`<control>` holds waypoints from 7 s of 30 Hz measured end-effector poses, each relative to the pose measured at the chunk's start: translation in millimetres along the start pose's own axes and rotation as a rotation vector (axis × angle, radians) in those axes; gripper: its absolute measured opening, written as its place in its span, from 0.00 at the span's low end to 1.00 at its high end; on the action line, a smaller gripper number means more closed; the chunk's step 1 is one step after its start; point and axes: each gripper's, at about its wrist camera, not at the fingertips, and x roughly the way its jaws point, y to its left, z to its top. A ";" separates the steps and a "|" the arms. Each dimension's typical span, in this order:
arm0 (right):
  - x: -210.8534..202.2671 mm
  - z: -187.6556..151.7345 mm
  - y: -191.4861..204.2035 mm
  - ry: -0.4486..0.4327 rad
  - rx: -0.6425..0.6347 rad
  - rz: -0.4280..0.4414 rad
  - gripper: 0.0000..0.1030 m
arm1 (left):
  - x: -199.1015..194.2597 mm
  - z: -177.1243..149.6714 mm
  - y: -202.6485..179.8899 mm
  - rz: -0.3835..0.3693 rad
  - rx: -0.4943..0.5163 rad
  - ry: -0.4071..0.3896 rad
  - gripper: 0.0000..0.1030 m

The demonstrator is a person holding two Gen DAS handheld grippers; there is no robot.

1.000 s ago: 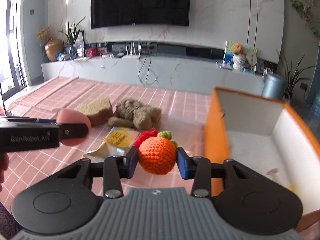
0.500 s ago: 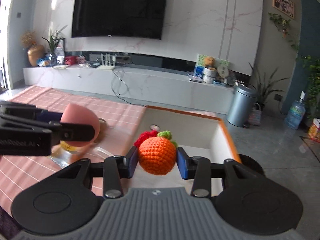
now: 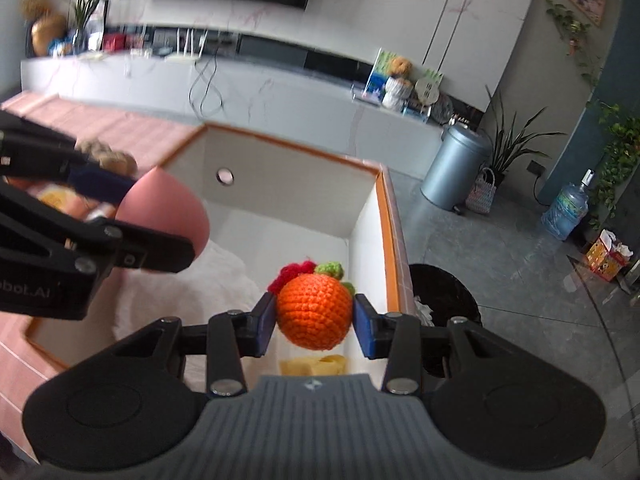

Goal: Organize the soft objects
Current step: 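Carry the sponge egg and orange fruit into the box and open both tools, then grasp the Deeyeo wipe pack with the left tool while the right tool grasps the clear bag, then carry the wipe pack and clear bag into the orange box and open both tools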

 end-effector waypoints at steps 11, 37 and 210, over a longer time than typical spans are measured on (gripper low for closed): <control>55.1 -4.1 -12.6 0.123 -0.083 0.003 0.40 | 48.2 3.2 4.2 0.007 0.054 0.124 0.52; 46.9 -2.8 -0.9 0.146 -0.148 0.003 0.54 | 29.4 9.5 24.1 -0.057 -0.077 0.119 0.66; -80.9 -1.9 150.1 -0.233 0.197 0.211 0.00 | -140.4 -59.2 63.7 0.134 -0.199 -0.170 0.59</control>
